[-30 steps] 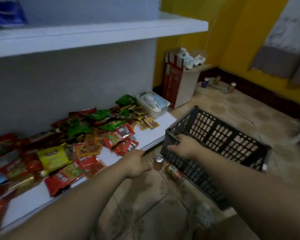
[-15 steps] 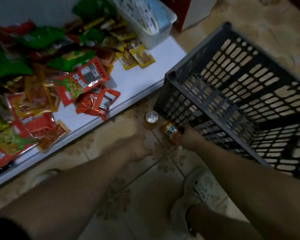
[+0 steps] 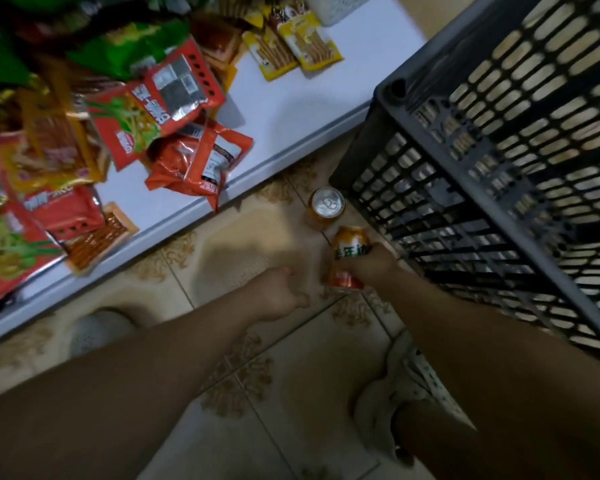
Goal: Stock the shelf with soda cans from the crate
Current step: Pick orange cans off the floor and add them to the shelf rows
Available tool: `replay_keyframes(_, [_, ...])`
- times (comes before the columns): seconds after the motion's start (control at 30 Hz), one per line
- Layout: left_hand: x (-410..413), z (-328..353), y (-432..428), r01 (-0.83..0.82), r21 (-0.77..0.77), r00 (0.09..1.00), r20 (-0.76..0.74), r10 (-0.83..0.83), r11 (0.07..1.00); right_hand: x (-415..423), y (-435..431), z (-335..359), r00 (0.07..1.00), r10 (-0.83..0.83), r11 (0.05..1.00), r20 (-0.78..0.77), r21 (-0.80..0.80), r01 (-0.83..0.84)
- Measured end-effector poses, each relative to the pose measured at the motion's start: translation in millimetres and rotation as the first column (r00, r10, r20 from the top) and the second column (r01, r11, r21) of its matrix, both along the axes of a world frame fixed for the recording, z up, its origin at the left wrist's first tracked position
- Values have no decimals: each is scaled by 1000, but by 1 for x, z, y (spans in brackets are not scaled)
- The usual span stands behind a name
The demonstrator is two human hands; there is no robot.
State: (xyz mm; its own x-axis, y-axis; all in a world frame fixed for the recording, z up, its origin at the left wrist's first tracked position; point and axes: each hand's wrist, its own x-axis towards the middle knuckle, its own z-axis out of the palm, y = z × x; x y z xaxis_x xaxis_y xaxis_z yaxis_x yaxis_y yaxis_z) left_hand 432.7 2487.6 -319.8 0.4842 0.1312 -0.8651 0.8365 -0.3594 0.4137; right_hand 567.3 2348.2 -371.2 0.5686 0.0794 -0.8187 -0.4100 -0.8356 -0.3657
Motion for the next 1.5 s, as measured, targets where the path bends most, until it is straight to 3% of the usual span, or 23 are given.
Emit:
replay_keyframes(0.2, [-19, 98, -8, -238, -17, 943, 237, 235, 971, -56, 15, 106, 978, -181, 877, -100, 433, 207])
replay_keyframes(0.4, [-66, 206, -1, -393, -114, 741, 548, 387, 913, -95, 37, 246, 988, -153, 725, 22, 682, 97])
replay_keyframes(0.7, [-152, 356, 18, -525, -176, 413, 803, 430, 833, -166, 81, 424, 940, -90, 529, 329, 816, -235])
replay_keyframes(0.93, [-238, 449, 53, -610, -125, 278, 891, 359, 782, -246, 128, 528, 841, -3, 376, 541, 780, -500])
replay_keyframes(1.23, [-368, 518, 126, -757, 87, 305, 923, 233, 648, -361, 205, 617, 694, 177, 165, 698, 674, -720])
replay_keyframes(1.5, [-478, 546, 222, -858, 406, 490, 831, 264, 314, -424, 302, 647, 633, 236, 41, 738, 643, -765])
